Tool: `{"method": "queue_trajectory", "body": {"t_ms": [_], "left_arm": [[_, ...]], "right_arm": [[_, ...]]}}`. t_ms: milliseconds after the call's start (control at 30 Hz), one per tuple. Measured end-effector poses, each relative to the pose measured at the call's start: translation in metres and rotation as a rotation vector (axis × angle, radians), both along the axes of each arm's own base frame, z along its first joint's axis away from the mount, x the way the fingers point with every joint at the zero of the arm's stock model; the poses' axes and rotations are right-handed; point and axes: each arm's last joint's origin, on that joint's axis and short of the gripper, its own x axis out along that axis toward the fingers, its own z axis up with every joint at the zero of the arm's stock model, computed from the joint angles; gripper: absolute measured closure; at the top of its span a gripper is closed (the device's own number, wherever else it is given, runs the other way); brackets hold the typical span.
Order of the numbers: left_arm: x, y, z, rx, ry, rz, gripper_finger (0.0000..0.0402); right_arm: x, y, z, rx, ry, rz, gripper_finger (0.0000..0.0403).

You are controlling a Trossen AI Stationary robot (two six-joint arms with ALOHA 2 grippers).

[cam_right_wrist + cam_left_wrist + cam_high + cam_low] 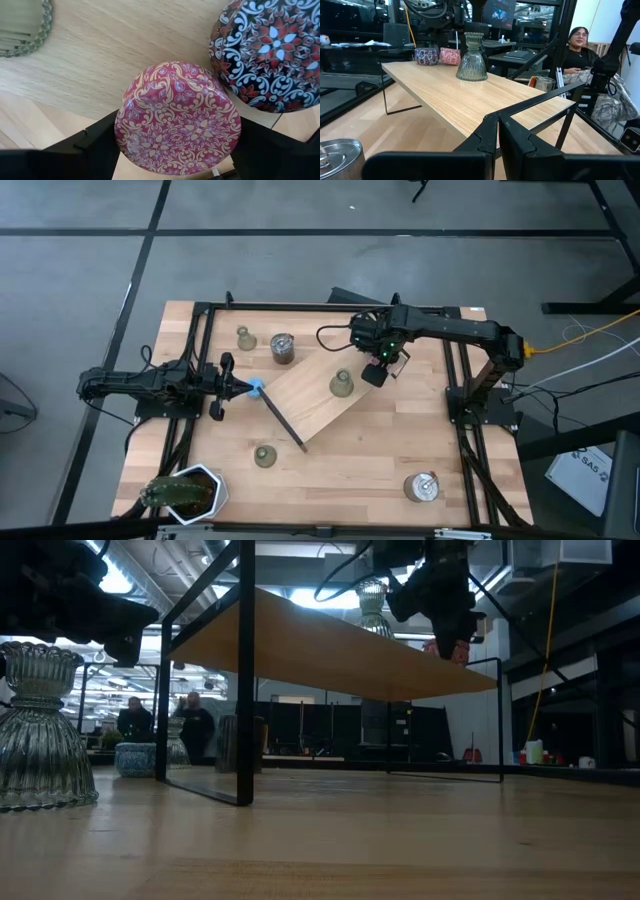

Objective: Pick & Place candle stick holders
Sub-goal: Put the pink patterned scented candle on the shelf

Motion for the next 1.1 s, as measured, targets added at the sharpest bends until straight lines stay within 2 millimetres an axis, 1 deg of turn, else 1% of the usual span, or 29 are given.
{"method": "queue_trajectory", "body": {"t_ms": [300, 500, 733, 1100], "left_arm": [[0.0, 0.0, 0.0001, 0.0, -0.001, 0.0, 0.0391], [0.0, 0.0, 0.0001, 0.0, 0.0, 0.0, 0.0389], [0.0, 0.0, 0.0001, 0.0, 0.0, 0.0, 0.0391], [0.0, 0.0, 0.0, 0.0, 0.0, 0.0, 0.0391]], "right_arm": [[0.0, 0.0, 0.0, 0.0, 0.0, 0.013, 0.0067], [0.0001, 0.0, 0.0, -0.001, -0.002, 0.013, 0.0066], [-0.0032, 0.0006, 0.0086, -0.012, -0.054, 0.012, 0.0065], [-0.0038, 0.0028, 0.0089, 0.009, -0.052, 0.017, 0.0065]]}}
